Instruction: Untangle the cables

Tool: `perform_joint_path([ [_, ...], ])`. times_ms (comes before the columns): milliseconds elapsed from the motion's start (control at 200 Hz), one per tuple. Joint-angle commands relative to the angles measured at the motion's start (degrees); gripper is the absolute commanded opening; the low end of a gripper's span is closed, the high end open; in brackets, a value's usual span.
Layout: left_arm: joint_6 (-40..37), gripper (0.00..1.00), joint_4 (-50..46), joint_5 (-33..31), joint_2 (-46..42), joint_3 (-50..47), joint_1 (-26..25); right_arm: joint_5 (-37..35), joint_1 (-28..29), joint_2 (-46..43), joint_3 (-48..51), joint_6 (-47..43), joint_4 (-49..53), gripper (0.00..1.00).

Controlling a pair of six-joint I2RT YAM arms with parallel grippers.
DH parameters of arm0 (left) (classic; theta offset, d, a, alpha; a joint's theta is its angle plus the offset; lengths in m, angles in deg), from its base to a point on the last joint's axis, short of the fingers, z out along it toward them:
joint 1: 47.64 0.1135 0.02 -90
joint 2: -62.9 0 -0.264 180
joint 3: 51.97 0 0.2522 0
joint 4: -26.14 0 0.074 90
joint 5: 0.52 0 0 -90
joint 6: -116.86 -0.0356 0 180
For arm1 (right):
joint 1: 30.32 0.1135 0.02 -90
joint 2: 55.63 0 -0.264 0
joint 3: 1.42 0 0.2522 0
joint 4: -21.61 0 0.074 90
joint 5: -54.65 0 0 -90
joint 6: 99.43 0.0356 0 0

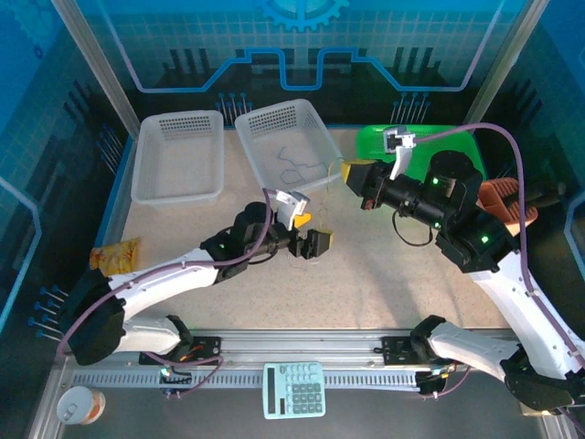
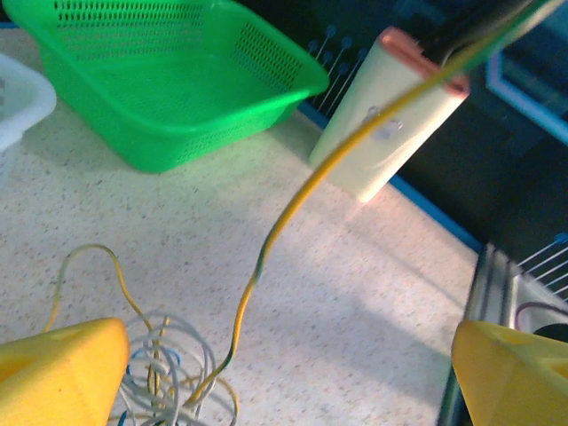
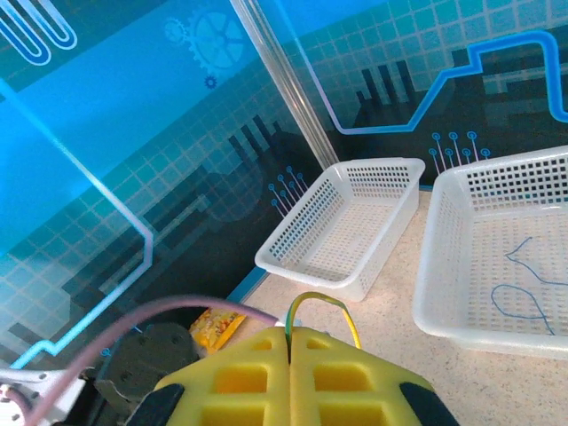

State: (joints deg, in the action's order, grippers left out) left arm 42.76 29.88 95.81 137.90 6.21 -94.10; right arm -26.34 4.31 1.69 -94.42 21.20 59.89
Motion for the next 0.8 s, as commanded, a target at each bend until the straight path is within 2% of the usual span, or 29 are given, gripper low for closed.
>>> perform_joint_path([
  [0,-4.15,0.94,3.1,-4.64,1.65,-0.83,-0.98,1.15,1.24,0.07,-0.5,0.92,-2.53,0.0],
  [135,-5.19,0.94,5.27,-7.92,4.1,-1.09,-1.27,1.09,1.69,0.07,-0.32,1.17,-2.85,0.0],
  [320,-6.26,0.91,6.76,-8.22,8.84,1.39,-1.44,1.14,2.52,0.07,-0.21,1.45,-3.24,0.0],
  [550,-6.68,0.78,7.1,-7.48,14.39,3.73,-1.53,0.83,2.89,-0.27,-1.4,1.21,-3.44,0.0],
  [790,-4.9,0.67,9.78,-7.45,15.61,-2.07,-1.53,-1.26,1.75,0.59,-8.41,-1.58,-2.18,0.0],
])
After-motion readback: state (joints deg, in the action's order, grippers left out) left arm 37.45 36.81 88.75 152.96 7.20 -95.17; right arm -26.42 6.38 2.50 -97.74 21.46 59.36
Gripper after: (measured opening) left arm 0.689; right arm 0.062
